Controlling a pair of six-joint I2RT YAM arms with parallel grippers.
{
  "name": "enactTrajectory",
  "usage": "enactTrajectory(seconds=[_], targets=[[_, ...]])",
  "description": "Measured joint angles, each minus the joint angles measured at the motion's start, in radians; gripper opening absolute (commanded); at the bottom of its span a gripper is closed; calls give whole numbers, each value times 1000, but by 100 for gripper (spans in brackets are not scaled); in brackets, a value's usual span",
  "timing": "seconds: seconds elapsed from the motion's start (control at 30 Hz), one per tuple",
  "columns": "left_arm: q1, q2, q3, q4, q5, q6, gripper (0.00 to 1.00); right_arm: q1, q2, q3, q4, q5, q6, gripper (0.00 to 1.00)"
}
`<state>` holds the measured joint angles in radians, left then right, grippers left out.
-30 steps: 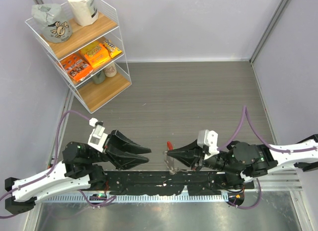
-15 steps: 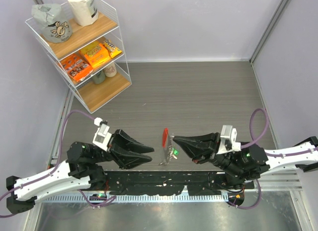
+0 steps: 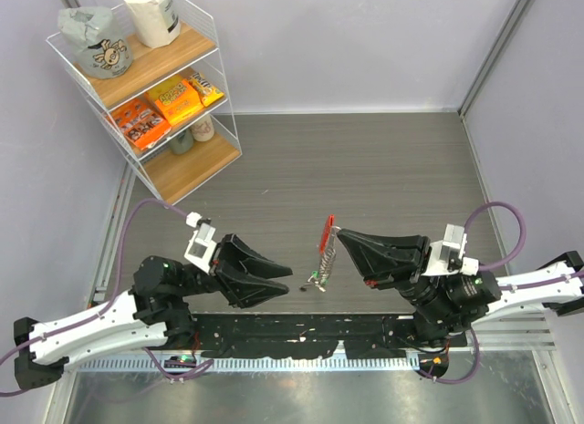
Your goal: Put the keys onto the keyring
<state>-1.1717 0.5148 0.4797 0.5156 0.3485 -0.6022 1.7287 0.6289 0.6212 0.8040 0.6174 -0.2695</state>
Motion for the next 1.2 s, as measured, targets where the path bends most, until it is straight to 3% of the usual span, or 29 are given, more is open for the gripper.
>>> enactTrajectory(seconds=[0.27, 0.37, 0.73, 0.87, 1.2], targets=[[0, 50, 31, -4, 2, 1, 45, 0, 4, -25, 65, -1, -55, 6], [0, 47, 32, -37, -18, 13, 50, 0, -21, -28, 35, 21, -60, 5], [0, 55, 13, -369, -253, 127, 66, 0, -183, 39, -452, 256, 85, 6], [0, 180, -10, -422, -335, 119, 68, 0, -233, 42, -631, 331, 174, 6], [0, 696, 48, -528, -483, 17, 70, 0, -232, 44, -914, 418, 342, 6]])
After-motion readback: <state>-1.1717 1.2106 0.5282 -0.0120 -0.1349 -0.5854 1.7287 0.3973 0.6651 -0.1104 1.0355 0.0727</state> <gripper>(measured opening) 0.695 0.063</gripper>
